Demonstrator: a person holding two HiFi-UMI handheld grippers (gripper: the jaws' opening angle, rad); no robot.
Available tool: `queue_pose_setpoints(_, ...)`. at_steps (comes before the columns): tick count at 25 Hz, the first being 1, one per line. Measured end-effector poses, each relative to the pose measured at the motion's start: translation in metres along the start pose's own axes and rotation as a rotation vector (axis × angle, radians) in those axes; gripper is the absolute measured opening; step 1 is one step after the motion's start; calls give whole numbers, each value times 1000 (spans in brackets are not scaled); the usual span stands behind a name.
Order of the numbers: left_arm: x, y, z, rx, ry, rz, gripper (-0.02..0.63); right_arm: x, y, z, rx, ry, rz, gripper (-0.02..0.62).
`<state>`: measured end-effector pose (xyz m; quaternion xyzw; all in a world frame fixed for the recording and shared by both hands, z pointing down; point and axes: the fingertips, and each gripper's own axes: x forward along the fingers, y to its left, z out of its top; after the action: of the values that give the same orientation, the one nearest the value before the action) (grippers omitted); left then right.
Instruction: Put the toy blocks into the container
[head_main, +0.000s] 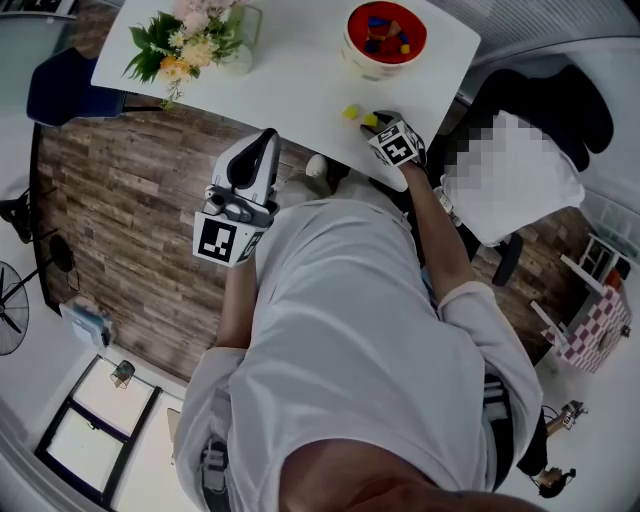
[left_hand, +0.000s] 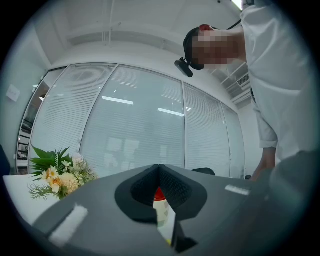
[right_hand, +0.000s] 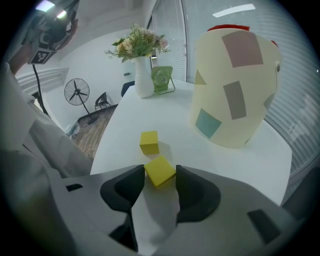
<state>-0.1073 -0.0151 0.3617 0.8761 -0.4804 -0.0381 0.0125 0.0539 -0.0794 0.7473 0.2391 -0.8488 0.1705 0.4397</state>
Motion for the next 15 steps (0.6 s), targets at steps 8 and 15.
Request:
queue_pose_setpoints(8,3,-1,-5,-1,4,-12,-6,-13,0,13,17,-77,-8,196)
queue_pose_setpoints(15,19,-5,-5,-15,-9,-65,-6,-50,-6,42,26,-173,-64,196)
